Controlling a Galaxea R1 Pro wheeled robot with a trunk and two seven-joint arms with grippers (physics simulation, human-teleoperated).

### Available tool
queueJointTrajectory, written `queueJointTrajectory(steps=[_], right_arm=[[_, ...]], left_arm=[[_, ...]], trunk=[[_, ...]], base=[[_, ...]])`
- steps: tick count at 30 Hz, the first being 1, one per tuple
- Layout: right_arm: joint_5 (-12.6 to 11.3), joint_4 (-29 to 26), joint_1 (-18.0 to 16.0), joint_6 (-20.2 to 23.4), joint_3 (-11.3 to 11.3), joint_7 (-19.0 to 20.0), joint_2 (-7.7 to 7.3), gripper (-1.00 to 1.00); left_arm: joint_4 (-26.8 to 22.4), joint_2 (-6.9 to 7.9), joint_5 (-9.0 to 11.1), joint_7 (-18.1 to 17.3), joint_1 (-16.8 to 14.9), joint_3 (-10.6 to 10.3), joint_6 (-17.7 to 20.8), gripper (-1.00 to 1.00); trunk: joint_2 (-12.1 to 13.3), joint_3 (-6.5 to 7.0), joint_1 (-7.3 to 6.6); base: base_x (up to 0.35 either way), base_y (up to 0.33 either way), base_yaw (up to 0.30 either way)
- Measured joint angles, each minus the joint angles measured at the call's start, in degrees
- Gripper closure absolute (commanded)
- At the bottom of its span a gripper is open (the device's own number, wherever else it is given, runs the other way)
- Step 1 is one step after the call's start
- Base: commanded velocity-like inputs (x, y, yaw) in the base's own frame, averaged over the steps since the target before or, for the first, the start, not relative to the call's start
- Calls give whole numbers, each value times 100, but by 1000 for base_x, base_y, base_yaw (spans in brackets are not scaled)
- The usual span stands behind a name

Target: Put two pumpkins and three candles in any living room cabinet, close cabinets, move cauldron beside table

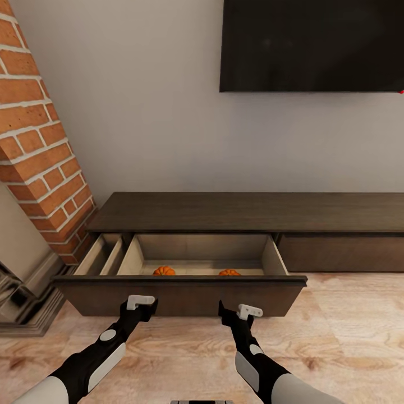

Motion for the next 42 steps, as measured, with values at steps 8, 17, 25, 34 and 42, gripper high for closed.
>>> queueJointTrajectory(steps=[8, 17, 25, 34, 42], right_arm=[[2, 0, 0, -6, 0, 1, 0, -100], [3, 0, 0, -7, 0, 0, 0, -100], [3, 0, 0, -7, 0, 2, 0, -100], [3, 0, 0, -7, 0, 2, 0, -100], [3, 0, 0, -7, 0, 2, 0, -100]], left_arm=[[3, -8, -13, 0, 0, -3, 8, -100], [6, -16, -25, 0, 0, -3, 12, -100], [15, -17, -4, -1, 2, 5, 17, -100], [14, -10, -10, -7, 2, 0, 18, -100], [13, -9, -5, -4, 2, 4, 13, -100]], trunk=[[0, 0, -1], [0, 0, 0], [0, 0, -3], [0, 0, -3], [0, 0, -3]], base=[[97, 0, 0], [17, 0, 0], [196, 0, 0], [250, 0, 0], [251, 0, 0]])
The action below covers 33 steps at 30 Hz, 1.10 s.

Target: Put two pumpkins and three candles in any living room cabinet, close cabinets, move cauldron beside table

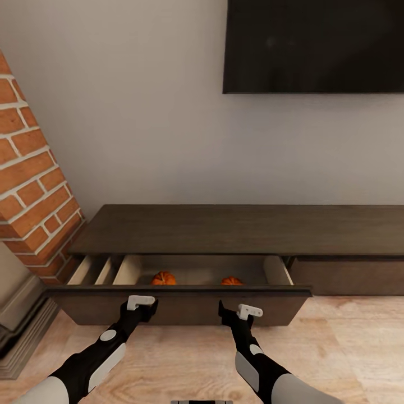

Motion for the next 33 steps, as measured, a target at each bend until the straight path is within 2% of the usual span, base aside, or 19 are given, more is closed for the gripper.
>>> queueJointTrajectory(steps=[16, 33], right_arm=[[0, 0, 0, 0, 0, 0, 0, -100], [0, 0, 0, 0, 0, -1, 0, -100]], left_arm=[[1, 0, -10, 0, 0, 7, -4, -100], [1, 1, 3, 4, -2, 11, 3, -100]], trunk=[[0, 0, 0], [0, 0, 1]], base=[[235, 0, 0], [87, 0, 0]])
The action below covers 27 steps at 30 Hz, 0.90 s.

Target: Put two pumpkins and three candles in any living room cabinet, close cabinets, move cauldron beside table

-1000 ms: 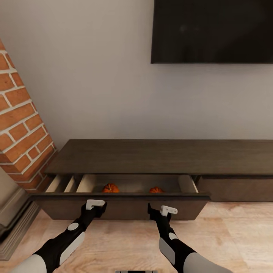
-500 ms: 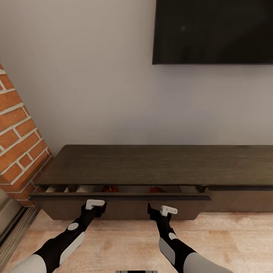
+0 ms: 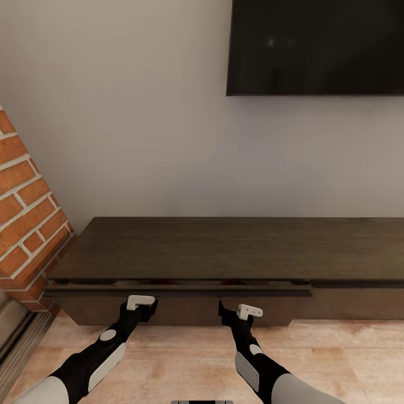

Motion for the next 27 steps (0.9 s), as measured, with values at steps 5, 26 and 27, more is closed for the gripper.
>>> queueJointTrajectory(steps=[5, 26, 27], right_arm=[[0, 0, 0, 0, 0, 0, 0, -100], [1, 0, 0, 0, 0, 1, 0, -100], [0, 0, 0, 0, 0, 0, 0, -100]], left_arm=[[0, -1, 1, -1, 0, -1, -1, -100], [-3, 6, 4, -8, 63, -1, -8, -100], [0, 6, 15, -8, 55, -8, -5, -100]], trunk=[[0, 0, 0], [0, -1, 1], [0, -1, 2]], base=[[87, 0, 0], [58, 0, 0], [-75, 0, 0]])
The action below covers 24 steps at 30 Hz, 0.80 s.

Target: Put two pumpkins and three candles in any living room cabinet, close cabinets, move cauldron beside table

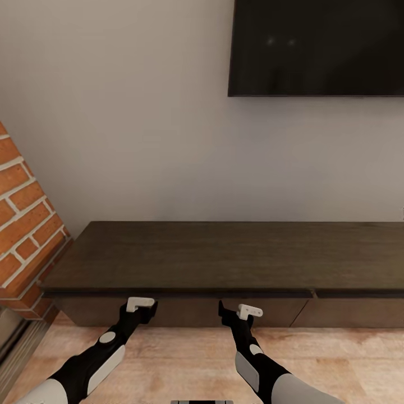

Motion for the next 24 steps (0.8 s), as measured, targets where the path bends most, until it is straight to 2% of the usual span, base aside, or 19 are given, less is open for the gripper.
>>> queueJointTrajectory(steps=[19, 22, 24], right_arm=[[0, -6, 0, 18, 0, 2, 0, -100], [-5, -30, 0, 79, 0, 1, -6, -100], [0, -60, 0, 266, 0, 2, -7, -100]], left_arm=[[-9, -4, -22, 9, -56, -2, 1, -100], [-10, -3, -12, 3, -56, 2, 59, -100], [-10, 0, -5, 4, -56, -5, 92, -100]], trunk=[[0, 1, 3], [0, 1, 3], [0, 1, 3]], base=[[-239, 0, 0], [-327, 0, 0], [-333, 0, 0]])
